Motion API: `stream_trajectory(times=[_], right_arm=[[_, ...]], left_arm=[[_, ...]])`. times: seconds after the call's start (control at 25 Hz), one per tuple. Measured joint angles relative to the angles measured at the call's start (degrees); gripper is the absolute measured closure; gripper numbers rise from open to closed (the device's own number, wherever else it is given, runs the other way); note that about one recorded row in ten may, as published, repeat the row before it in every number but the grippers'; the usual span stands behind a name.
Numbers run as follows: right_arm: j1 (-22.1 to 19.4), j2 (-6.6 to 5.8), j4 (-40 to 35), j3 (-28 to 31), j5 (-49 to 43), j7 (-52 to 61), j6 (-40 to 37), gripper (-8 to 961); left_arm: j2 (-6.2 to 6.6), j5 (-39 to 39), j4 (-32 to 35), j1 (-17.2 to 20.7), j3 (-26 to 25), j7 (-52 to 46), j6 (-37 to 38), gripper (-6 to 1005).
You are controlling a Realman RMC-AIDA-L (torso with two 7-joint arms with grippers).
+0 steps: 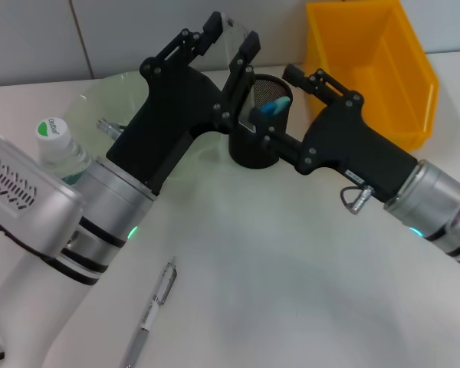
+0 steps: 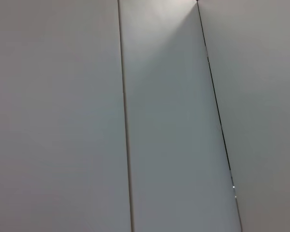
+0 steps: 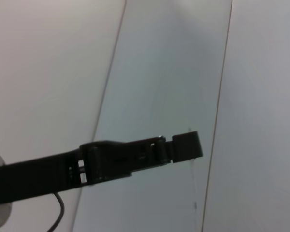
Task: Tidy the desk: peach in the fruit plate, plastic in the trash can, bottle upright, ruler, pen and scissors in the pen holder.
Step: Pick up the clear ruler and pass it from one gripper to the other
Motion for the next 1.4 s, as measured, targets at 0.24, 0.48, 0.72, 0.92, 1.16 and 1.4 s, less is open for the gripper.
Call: stream_trajectory(times=[0.24, 0.48, 0.72, 0.92, 1.16, 1.4], right_arm=[[1.9, 0.09, 1.6, 0.5, 0.0, -0.6, 2.3, 252], [3.4, 0.14, 2.5, 0.8, 0.0, -0.9, 2.7, 252], [4.3, 0.13, 4.2, 3.3, -0.1, -3.1, 2.6, 253], [5.3, 0.12, 5.8, 3.7, 0.0, -5.3, 2.9, 253], [5.6, 0.12, 8.8, 7.5, -0.3, -8.7, 3.7, 253], [6.0, 0.12, 9.6, 7.5, -0.5, -8.9, 3.9, 253]], left_arm=[[0.00, -0.4, 0.1, -0.4, 0.0, 0.2, -1.2, 598], [0.00, -1.2, 0.2, -0.5, 0.1, 1.1, -1.5, 597], [0.00, -1.4, 0.1, -0.5, 0.2, 1.1, -1.5, 597], [0.00, -1.4, 0.1, -0.5, 0.3, 1.1, -1.5, 596], [0.00, -1.4, 0.1, -0.2, 0.3, 1.1, -1.5, 596], [0.00, -1.5, 0.1, -0.2, 0.3, 1.1, -1.5, 595]])
